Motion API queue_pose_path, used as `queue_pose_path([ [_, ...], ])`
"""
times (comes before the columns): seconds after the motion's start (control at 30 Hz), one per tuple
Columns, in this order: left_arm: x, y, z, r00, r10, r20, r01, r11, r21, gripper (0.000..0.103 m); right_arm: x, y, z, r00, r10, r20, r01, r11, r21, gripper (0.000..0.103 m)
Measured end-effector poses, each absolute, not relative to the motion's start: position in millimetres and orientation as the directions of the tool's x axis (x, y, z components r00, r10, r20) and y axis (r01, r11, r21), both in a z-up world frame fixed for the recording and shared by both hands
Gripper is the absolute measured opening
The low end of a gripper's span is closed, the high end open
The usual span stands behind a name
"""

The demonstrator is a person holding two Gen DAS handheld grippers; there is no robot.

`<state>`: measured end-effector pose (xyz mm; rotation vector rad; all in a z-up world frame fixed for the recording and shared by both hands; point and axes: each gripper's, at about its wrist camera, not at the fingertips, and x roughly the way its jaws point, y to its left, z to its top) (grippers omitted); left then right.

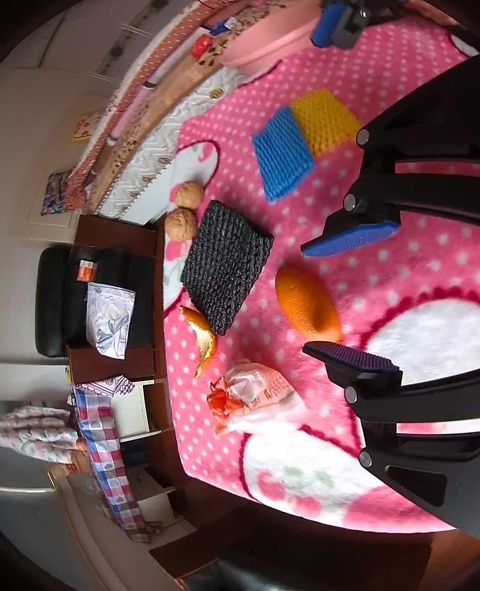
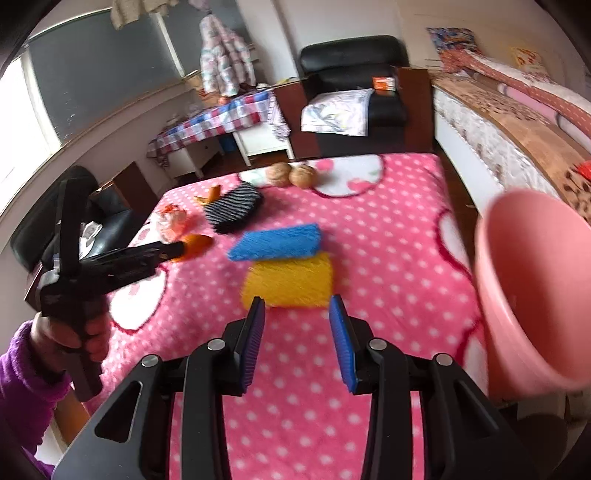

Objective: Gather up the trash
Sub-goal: 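Move both grippers back over the table toward the orange peel, then grasp the orange peel with the left gripper while the right gripper grasps the blue mesh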

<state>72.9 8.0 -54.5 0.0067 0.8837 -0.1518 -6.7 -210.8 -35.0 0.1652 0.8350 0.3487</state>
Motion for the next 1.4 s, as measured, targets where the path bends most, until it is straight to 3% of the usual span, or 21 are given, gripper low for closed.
queue_pose_path([
  [0.17,84,9,-65,0.622,-0.125,-0.773,0.139,0.989,-0.048,0.046,13,-180,-32,0.606,0.379,-0.7,-0.325,0.921,0.217,0.037],
  [0.2,85,10,-65,0.624,-0.121,-0.772,0.139,0.989,-0.043,0.039,16,-176,-33,0.6,0.38,-0.704,-0.336,0.918,0.209,0.037],
  [0.53,86,29,-62,0.629,-0.149,-0.763,0.104,0.989,-0.108,0.014,43,-137,-47,0.574,0.32,-0.754,-0.424,0.903,0.061,0.037],
  [0.93,48,38,-25,0.67,-0.21,-0.711,0.119,0.977,-0.177,0.013,63,-105,-64,0.566,0.243,-0.788,-0.489,0.868,-0.084,0.037],
  [1.0,40,39,-21,0.677,-0.213,-0.704,0.117,0.976,-0.182,0.013,66,-109,-67,0.57,0.243,-0.785,-0.463,0.884,-0.062,0.036],
  [1.03,35,39,-18,0.682,-0.211,-0.7,0.115,0.976,-0.183,0.013,66,-111,-66,0.571,0.252,-0.781,-0.454,0.89,-0.045,0.027],
  [1.13,21,41,-12,0.694,-0.212,-0.688,0.11,0.976,-0.189,0.014,66,-122,-62,0.578,0.281,-0.766,-0.419,0.908,0.016,0.012],
  [1.4,-6,37,-4,0.702,-0.223,-0.677,0.081,0.969,-0.235,0.013,43,-149,-38,0.601,0.374,-0.706,-0.38,0.911,0.16,0.008],
])
